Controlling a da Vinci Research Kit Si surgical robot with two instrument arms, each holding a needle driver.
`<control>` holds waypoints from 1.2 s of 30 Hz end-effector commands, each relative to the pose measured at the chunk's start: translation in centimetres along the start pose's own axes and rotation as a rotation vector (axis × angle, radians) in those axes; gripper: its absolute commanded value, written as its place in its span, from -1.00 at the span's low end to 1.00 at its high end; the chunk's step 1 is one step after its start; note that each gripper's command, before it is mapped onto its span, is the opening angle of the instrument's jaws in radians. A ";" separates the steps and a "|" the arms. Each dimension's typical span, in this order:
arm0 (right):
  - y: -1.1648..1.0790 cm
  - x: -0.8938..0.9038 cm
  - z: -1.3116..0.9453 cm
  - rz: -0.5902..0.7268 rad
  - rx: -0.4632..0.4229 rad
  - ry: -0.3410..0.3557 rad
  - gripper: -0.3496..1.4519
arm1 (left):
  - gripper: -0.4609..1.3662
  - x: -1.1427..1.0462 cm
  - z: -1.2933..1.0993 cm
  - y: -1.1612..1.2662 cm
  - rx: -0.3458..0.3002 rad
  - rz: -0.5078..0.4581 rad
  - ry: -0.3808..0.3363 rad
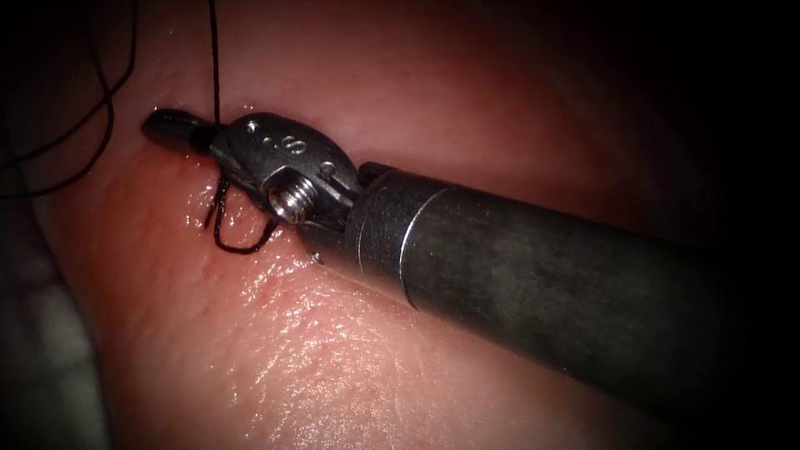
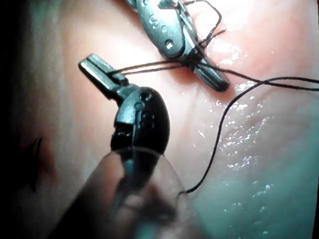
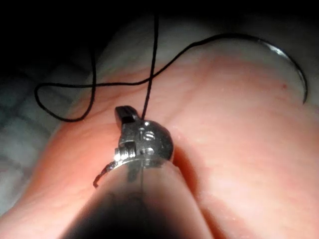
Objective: Wound Closure
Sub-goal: Cut the suture with the right gripper
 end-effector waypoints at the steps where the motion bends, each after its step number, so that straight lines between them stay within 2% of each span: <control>1: 0.00 0.00 -0.01 -0.002 -0.002 0.000 -1.00 | -0.88 0.00 0.00 0.00 -0.002 0.000 0.000; 9: 0.04 0.02 -0.14 -0.006 0.009 -0.003 -1.00 | -0.88 0.00 -0.01 0.00 -0.003 0.000 0.001; 10: 0.06 0.03 -0.17 -0.017 0.013 -0.003 -0.38 | -0.88 0.00 -0.01 0.00 -0.003 -0.001 0.001; 11: 0.07 0.04 -0.19 -0.016 0.015 -0.003 0.05 | -0.88 0.00 -0.01 -0.01 -0.003 -0.001 0.001; 13: 0.10 0.06 -0.25 -0.038 0.013 -0.003 0.53 | -0.88 0.00 -0.01 -0.01 -0.002 -0.001 0.001; 14: 0.11 0.07 -0.29 -0.043 0.011 -0.004 0.60 | -0.88 0.00 -0.01 -0.02 -0.002 -0.001 0.001; 23: 0.20 0.12 -0.65 -0.080 -0.009 -0.010 0.61 | -0.88 -0.01 0.02 -0.02 0.000 -0.001 -0.001; 28: 0.35 0.16 -1.06 -0.094 -0.040 -0.011 0.61 | -0.88 0.01 0.04 0.01 0.005 -0.012 -0.002; 29: 0.40 0.17 -1.19 -0.097 -0.049 -0.007 0.60 | -0.88 0.03 0.05 0.03 0.008 -0.023 -0.002; 36: 0.65 0.23 -1.76 -0.115 -0.101 -0.002 0.59 | -0.88 0.23 0.16 0.18 0.021 -0.046 0.011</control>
